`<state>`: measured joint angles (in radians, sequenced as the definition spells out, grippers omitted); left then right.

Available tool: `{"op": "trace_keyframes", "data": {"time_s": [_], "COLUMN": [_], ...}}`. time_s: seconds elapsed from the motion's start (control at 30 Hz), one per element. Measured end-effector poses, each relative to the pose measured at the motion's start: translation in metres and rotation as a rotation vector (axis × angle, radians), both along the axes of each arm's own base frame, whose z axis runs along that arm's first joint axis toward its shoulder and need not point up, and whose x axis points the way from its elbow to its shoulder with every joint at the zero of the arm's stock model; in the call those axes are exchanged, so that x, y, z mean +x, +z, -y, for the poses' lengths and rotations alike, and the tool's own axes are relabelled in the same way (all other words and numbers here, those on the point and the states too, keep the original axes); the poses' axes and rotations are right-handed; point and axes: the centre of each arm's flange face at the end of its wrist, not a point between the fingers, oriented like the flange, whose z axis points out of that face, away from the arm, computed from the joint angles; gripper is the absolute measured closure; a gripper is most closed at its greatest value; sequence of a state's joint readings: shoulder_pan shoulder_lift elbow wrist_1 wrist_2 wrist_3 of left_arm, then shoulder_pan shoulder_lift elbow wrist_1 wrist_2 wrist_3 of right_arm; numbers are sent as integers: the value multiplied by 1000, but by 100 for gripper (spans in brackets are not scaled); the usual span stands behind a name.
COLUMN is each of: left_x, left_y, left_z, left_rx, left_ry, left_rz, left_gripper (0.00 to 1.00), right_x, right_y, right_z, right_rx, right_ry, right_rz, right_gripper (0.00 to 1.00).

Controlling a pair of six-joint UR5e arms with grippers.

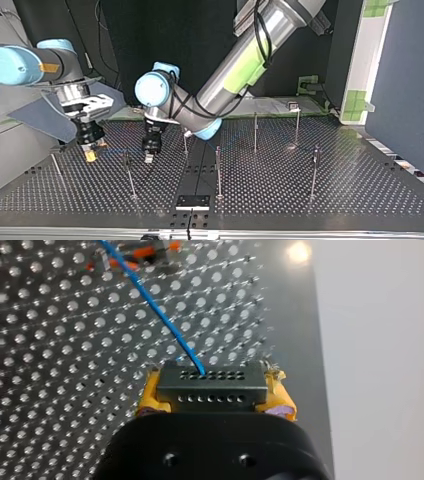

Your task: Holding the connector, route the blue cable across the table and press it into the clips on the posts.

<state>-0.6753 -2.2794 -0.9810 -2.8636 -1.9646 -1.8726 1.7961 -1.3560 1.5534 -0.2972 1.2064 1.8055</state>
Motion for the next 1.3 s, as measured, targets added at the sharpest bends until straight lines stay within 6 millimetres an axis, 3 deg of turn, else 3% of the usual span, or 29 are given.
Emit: {"op": "trace_keyframes", "data": {"time_s": [0.3,0.4,0.9,0.93,0.97,1.0,1.03,1.07,1.1,1.13,1.3], "left_x": [12,15,8,8,8,8,8,8,8,8,8], "left_y": [4,6,0,0,0,0,0,0,0,0,0], "left_z": [-8,-10,-5,-5,-5,-5,-5,-5,-5,-5,-5], "left_rx": [-9,-12,-2,-2,-2,-2,-2,-2,-2,-2,-2], "left_ry": [9,14,3,3,4,3,3,4,4,3,4], "left_rz": [18,22,8,8,8,8,8,8,8,8,8], "left_gripper": [100,100,100,68,54,54,37,13,13,0,0], "right_x": [-1,6,7,7,7,7,7,7,7,7,7], "right_y": [-8,-8,-8,-8,-8,-8,-8,-8,-8,-8,-8], "right_z": [7,1,0,0,0,0,0,0,0,0,0], "right_rx": [4,12,13,13,13,13,13,13,13,13,13], "right_ry": [7,13,14,14,14,14,14,14,14,14,14], "right_rz": [-2,-3,-3,-3,-3,-3,-3,-3,-3,-3,-3], "right_gripper": [100,100,100,100,100,100,100,100,100,100,100]}}
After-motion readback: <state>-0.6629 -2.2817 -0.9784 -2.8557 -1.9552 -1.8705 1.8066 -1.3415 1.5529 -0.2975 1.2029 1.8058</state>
